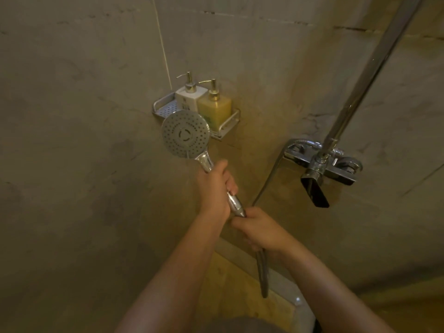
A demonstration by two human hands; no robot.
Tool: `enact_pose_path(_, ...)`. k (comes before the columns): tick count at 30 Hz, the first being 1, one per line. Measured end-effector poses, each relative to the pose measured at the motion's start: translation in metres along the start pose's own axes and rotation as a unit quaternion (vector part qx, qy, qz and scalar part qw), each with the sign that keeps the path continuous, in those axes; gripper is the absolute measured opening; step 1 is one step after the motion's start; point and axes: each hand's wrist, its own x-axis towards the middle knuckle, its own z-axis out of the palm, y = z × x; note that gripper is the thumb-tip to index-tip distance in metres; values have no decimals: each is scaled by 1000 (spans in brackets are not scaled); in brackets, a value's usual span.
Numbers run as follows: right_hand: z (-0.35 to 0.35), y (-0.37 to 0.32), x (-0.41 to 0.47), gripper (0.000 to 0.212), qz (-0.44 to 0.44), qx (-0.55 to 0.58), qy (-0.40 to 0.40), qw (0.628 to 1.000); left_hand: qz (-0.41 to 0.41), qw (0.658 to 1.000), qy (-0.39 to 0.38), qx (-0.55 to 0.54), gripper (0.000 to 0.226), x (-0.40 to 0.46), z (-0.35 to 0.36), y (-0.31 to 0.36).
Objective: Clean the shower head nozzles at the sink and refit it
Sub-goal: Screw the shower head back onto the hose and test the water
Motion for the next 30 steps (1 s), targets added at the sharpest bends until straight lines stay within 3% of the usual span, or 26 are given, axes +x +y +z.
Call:
enact_pose_path(3, -1, -4, -5, 31, 18, 43, -17, 999, -30, 999, -38, -9, 45, 1, 5, 2)
enact_pose_path(5, -4, -4, -3, 34, -38, -92, 48, 994, -22, 999, -26, -15, 39, -1, 8, 2)
enact_pose_path(7, -5, -1, 0, 26, -71, -235, 126, 961, 6, 1000, 26, -14, 26, -2, 11, -2)
enact_pose_path(10, -4, 7, 5, 19, -72, -351, 196, 913, 68, 993, 100, -10, 19, -3, 17, -11)
enact_pose_path(12, -5, 7, 5, 19, -75, -367, 207, 904, 95, 989, 113, -2, 15, -7, 21, -13)
enact_pose_path(15, -12, 3, 1, 25, -68, -216, 138, 964, 45, 998, 40, 18, 25, -12, 23, -7)
enact_pose_path(17, -20, -3, -9, 37, -14, -14, 8, 1000, -31, 996, -79, -10, 38, -11, 21, 1)
enact_pose_path(19, -27, -7, -16, 42, 43, 135, -135, 981, -103, 970, -207, -81, 37, -8, 19, 8)
enact_pose_path(21, -27, -6, -17, 44, 47, 176, -186, 966, -137, 943, -282, -113, 29, -7, 20, 14)
enact_pose_path(23, -21, -5, -15, 41, 23, 134, -107, 985, -110, 955, -266, -67, 33, -9, 25, 13)
enact_pose_path(25, -17, -3, -12, 39, -31, 9, 30, 999, -33, 987, -155, 20, 36, -14, 34, 9)
enact_pose_path(27, -17, 2, -6, 34, -64, -123, 143, 980, 45, 997, -35, 51, 30, -19, 40, 1)
enact_pose_path(30, -16, 10, 0, 14, -82, -249, 245, 933, 83, 994, 74, 17, 22, -20, 43, -7)
